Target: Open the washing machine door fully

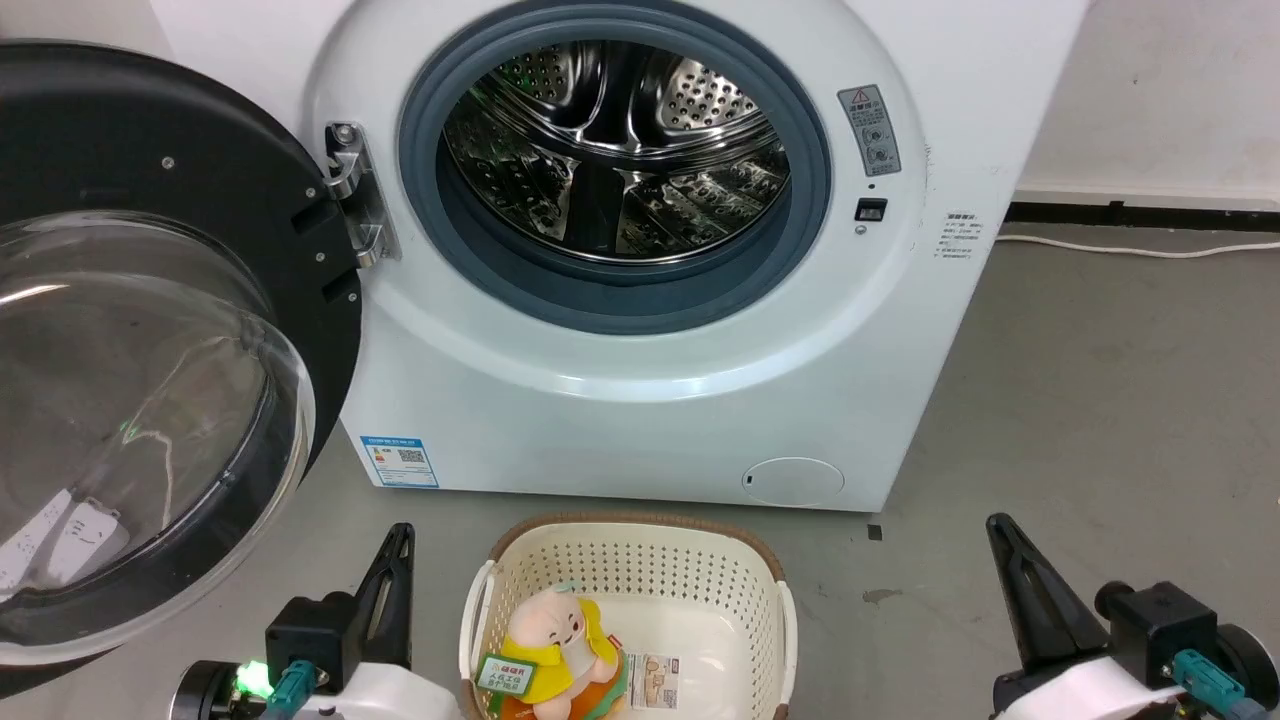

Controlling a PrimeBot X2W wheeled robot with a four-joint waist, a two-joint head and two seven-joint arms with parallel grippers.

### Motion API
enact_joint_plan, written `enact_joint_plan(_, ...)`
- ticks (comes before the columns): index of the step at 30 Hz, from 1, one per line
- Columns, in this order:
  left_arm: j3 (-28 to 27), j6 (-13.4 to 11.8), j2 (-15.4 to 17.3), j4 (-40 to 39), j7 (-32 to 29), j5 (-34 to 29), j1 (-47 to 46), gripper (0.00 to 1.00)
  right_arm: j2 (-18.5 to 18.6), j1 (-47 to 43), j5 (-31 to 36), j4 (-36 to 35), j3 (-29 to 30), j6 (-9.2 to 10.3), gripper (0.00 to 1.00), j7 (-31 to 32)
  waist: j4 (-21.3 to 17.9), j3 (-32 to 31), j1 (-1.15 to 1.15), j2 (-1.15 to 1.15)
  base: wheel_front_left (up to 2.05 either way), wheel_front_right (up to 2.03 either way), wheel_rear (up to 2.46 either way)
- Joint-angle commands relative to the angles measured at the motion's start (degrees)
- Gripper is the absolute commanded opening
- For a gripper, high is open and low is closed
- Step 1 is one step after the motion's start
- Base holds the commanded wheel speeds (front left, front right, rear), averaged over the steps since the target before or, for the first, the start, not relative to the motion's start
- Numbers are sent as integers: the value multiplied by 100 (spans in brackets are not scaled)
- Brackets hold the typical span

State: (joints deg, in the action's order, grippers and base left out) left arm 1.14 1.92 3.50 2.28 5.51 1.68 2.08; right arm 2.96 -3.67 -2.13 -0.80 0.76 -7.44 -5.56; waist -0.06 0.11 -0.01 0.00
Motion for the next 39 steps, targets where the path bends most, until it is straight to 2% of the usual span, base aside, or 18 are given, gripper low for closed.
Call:
enact_joint_plan(1, -14, -46, -13, -28, -43, -39, -86, 0, -5, 120, 37, 8, -11, -3, 0, 46, 0, -1, 1, 0, 0, 0, 0)
enact_joint_plan(39, -104, -177, -57, -208, -500, -155, -196, 0, -8, 342, 195, 72, -70, -4, 0, 505, 6, -10, 1, 0, 0, 0, 0)
